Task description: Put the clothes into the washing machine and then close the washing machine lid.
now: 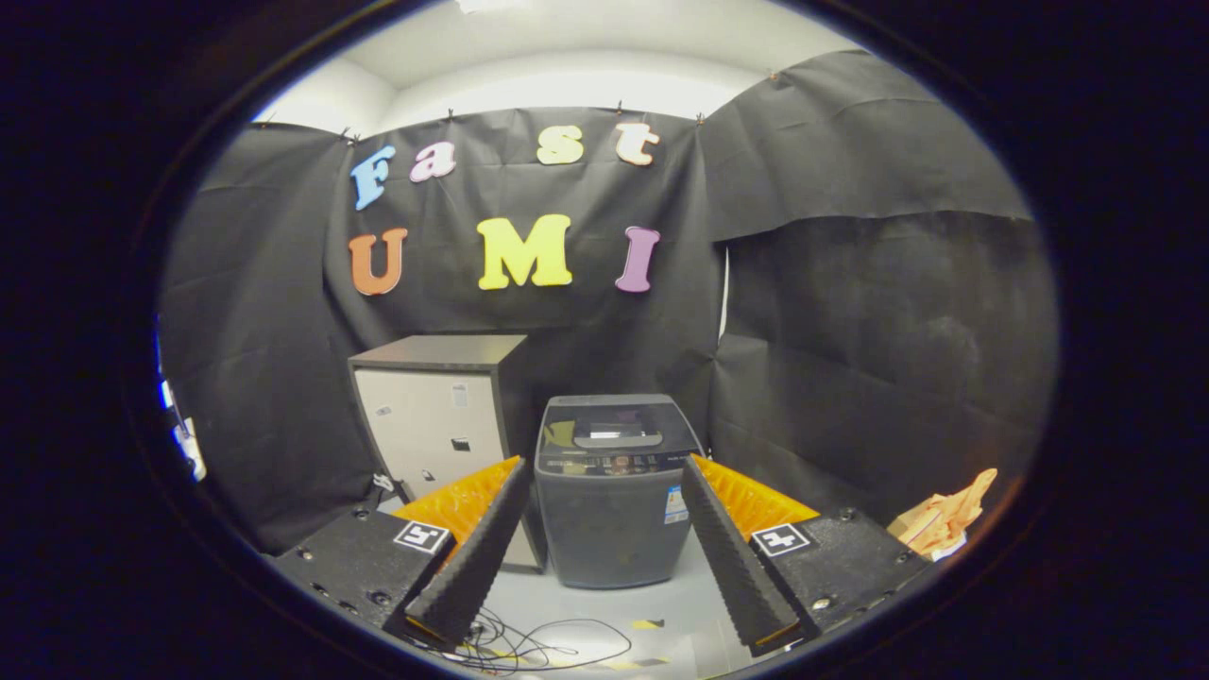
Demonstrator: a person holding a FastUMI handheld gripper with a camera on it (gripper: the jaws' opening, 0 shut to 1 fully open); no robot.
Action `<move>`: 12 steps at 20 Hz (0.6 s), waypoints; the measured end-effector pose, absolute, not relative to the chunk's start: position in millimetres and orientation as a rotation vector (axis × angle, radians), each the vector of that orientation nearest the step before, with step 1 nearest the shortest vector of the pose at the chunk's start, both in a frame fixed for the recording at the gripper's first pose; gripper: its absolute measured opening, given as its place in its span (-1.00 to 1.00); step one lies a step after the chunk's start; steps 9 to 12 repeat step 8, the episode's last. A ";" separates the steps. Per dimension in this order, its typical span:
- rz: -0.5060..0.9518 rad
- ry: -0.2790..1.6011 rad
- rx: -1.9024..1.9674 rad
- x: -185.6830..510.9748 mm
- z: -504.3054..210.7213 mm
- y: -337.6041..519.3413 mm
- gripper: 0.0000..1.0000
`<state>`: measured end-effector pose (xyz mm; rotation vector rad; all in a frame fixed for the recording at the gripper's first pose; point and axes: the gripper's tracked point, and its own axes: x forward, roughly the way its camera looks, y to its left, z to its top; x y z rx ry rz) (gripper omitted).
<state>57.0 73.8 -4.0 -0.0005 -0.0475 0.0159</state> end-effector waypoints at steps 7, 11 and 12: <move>0.010 -0.066 0.002 38.3 2.7 66.3 1.00; 0.010 -0.068 0.004 38.1 4.4 64.6 1.00; 0.010 -0.068 0.004 38.1 4.4 64.6 1.00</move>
